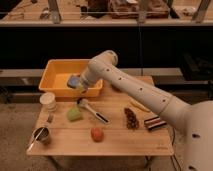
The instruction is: Wipe tray with sponge
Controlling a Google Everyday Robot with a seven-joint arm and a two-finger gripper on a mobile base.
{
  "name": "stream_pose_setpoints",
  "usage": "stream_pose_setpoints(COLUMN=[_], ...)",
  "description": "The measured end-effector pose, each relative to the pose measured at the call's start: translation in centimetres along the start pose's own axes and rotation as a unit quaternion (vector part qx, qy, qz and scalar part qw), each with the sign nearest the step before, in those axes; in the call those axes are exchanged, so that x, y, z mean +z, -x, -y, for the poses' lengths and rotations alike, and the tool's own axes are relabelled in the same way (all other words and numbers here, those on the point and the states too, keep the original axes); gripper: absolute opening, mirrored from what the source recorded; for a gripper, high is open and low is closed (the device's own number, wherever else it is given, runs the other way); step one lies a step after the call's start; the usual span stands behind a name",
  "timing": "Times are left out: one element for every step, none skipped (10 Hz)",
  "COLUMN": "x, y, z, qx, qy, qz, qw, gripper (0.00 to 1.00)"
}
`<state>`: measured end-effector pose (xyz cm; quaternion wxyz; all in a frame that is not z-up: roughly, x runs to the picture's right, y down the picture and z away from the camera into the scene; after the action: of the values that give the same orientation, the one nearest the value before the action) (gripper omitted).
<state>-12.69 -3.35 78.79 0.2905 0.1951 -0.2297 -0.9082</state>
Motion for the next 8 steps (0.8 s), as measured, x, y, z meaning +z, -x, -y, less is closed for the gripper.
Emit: stream_pose_setpoints(x=[1.4, 2.5, 4.5, 5.7, 6.9, 8.2, 9.0, 9.5], y=[0.0, -0.2, -0.8, -1.3, -2.1, -3.1, -3.5, -3.8], z=[-2.1, -3.7, -6.4, -8.2, -9.9, -11.3, -12.4, -13.0], qx=[0.025, 0.041, 0.066, 0.078, 0.085, 0.089, 0.093, 0.096], qy=[0.008, 0.015, 0.022, 0.028, 0.033, 0.037, 0.042, 0.045], qz=[0.007, 0.011, 0.015, 0.016, 0.018, 0.020, 0.022, 0.023], qw=[0.9996, 0.9990, 0.9974, 0.9964, 0.9957, 0.9952, 0.9945, 0.9941], gripper=[0.20, 0.20, 0.20, 0.20, 0.20, 0.20, 0.20, 0.20])
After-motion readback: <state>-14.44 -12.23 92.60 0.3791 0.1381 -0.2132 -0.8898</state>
